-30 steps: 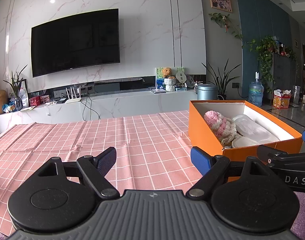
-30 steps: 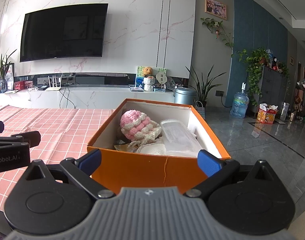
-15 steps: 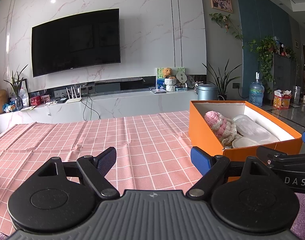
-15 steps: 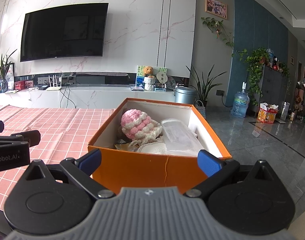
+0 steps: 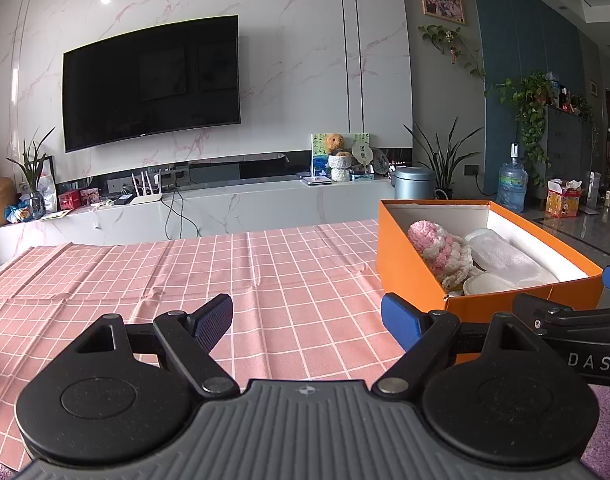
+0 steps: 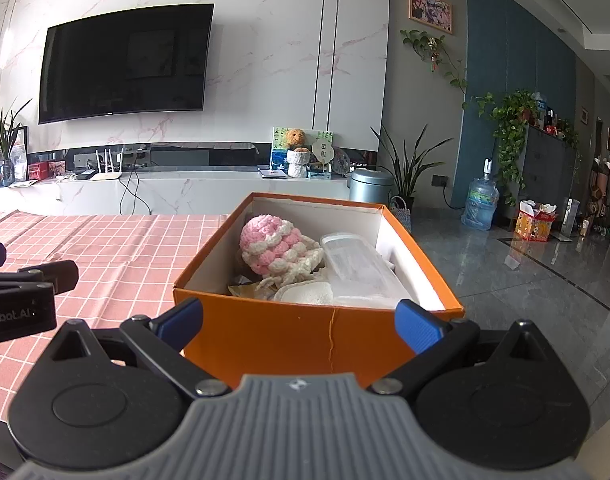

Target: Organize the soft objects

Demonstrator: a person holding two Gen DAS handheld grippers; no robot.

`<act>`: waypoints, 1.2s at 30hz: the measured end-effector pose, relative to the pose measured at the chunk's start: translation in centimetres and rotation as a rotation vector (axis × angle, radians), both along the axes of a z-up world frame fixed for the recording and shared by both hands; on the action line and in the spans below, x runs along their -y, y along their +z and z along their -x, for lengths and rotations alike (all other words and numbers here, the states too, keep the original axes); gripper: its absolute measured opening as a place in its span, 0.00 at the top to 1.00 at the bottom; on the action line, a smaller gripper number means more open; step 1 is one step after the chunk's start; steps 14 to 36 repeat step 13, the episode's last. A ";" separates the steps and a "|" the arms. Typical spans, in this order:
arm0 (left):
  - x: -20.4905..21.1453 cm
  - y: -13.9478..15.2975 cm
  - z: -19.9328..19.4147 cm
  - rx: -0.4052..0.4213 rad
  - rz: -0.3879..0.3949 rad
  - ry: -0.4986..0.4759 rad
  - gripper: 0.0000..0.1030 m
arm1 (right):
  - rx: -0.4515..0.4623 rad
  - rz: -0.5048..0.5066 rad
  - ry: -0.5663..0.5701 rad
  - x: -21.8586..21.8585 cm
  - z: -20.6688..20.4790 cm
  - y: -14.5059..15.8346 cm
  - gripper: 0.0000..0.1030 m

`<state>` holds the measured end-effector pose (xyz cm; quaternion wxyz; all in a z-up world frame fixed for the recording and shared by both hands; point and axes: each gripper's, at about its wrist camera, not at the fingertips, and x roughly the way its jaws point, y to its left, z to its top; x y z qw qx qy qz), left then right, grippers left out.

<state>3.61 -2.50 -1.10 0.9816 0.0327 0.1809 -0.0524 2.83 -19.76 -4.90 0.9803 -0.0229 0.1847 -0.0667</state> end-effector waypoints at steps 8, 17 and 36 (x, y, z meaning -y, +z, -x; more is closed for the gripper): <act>0.0 0.0 0.0 -0.001 0.001 -0.002 0.04 | 0.000 -0.001 0.001 0.0 0.0 0.0 0.03; 0.0 0.0 0.0 0.000 -0.001 0.000 0.04 | 0.003 -0.001 0.001 0.1 0.0 0.1 0.03; 0.0 0.0 0.0 0.000 -0.001 0.000 0.04 | 0.003 -0.001 0.001 0.1 0.0 0.1 0.03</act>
